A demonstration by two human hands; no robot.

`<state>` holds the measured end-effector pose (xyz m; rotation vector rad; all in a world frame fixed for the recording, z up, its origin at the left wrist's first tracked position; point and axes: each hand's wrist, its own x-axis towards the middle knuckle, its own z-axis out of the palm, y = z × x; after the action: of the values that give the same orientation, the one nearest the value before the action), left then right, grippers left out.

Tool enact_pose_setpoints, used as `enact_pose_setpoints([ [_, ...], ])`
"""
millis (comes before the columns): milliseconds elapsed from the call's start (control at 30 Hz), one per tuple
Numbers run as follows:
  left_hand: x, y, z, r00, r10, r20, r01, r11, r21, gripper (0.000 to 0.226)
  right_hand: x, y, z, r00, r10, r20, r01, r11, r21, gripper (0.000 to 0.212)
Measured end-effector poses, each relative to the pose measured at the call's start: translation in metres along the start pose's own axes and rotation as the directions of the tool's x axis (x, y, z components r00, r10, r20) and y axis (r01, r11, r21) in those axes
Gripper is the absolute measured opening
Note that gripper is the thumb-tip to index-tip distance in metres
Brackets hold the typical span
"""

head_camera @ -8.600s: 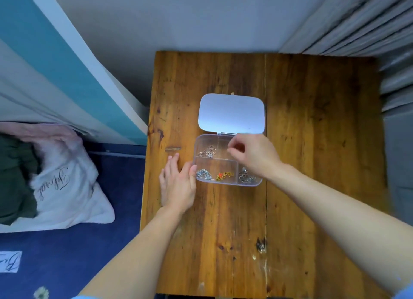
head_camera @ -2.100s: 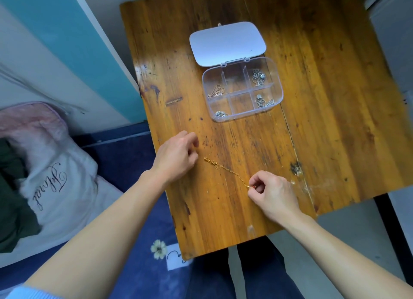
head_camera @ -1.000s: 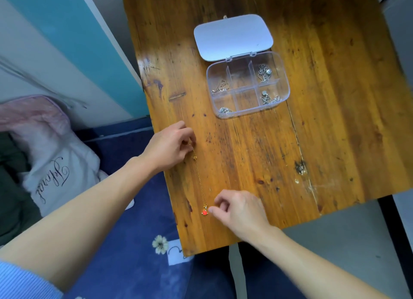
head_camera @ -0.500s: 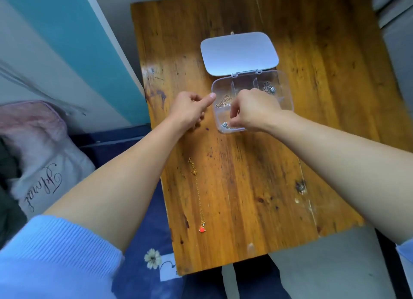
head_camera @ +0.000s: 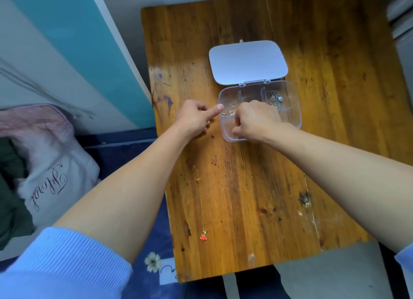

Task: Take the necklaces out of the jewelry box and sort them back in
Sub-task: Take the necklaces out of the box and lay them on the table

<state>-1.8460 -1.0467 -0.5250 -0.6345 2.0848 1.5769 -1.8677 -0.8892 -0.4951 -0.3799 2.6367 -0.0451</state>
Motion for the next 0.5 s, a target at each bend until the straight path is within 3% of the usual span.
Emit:
enact_pose_setpoints([
  [233, 0.002, -0.001, 0.001, 1.0, 0.005, -0.009, -0.005, 1.0, -0.02, 0.046, -0.003, 0.023, -0.002, 0.999, 0.032, 0.014, -0.034, 0.966, 0.257, 0.011],
  [300, 0.002, -0.001, 0.0, 1.0, 0.005, -0.013, -0.005, 1.0, -0.011, 0.045, -0.004, 0.025, -0.004, 1.0, 0.001, -0.015, 0.002, 0.979, 0.206, 0.006],
  [500, -0.002, 0.001, 0.0, 1.0, 0.005, -0.026, -0.005, 1.0, 0.007, 0.05, 0.002, 0.007, 0.001, 0.99, -0.134, -0.041, 0.128, 0.985, -0.116, 0.021],
])
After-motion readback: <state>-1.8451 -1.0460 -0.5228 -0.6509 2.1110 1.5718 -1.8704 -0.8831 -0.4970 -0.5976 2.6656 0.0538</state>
